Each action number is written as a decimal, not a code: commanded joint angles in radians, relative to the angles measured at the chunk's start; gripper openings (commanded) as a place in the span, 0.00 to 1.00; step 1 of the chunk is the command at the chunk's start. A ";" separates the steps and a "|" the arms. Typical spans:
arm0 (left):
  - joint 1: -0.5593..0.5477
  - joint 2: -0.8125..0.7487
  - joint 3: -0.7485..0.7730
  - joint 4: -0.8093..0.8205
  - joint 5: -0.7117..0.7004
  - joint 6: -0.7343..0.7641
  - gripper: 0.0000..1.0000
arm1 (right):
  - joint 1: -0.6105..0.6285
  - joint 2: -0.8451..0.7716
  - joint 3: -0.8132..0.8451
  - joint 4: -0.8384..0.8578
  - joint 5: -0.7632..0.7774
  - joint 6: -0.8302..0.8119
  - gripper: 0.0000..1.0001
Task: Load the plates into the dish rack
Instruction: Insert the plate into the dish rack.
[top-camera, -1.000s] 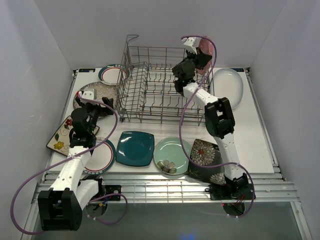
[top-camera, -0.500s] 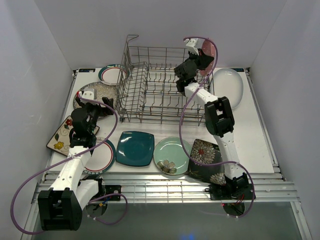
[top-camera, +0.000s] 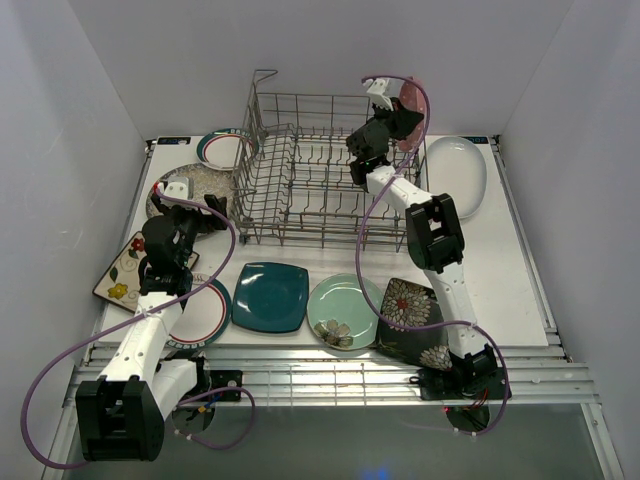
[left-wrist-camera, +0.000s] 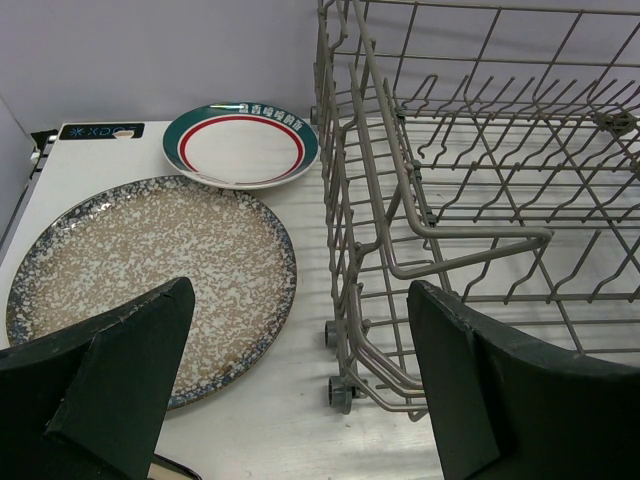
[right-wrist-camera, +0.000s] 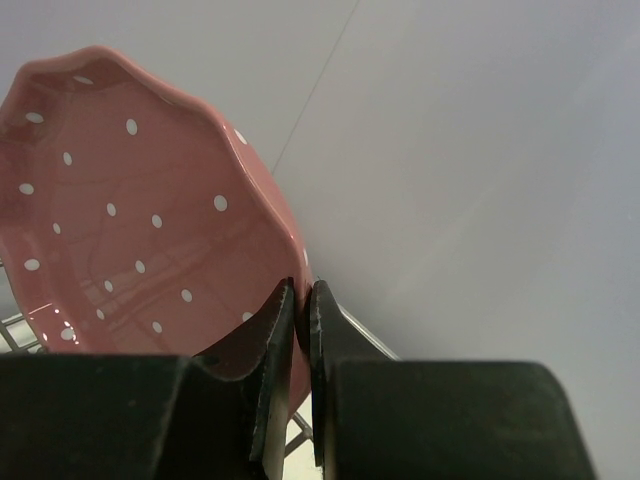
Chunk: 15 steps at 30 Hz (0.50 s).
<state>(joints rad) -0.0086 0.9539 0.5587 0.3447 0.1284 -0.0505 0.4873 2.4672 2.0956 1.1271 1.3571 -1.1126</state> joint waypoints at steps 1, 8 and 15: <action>0.006 -0.017 0.009 0.017 0.010 0.006 0.98 | 0.010 -0.004 0.086 0.114 -0.096 0.010 0.08; 0.006 -0.023 0.007 0.017 0.011 0.006 0.98 | 0.019 0.001 0.073 0.106 -0.098 -0.010 0.08; 0.006 -0.023 0.007 0.017 0.014 0.006 0.98 | 0.042 0.035 0.096 0.089 -0.121 -0.059 0.08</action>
<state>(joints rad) -0.0086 0.9535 0.5587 0.3447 0.1284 -0.0490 0.5022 2.5000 2.1208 1.1255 1.3212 -1.1725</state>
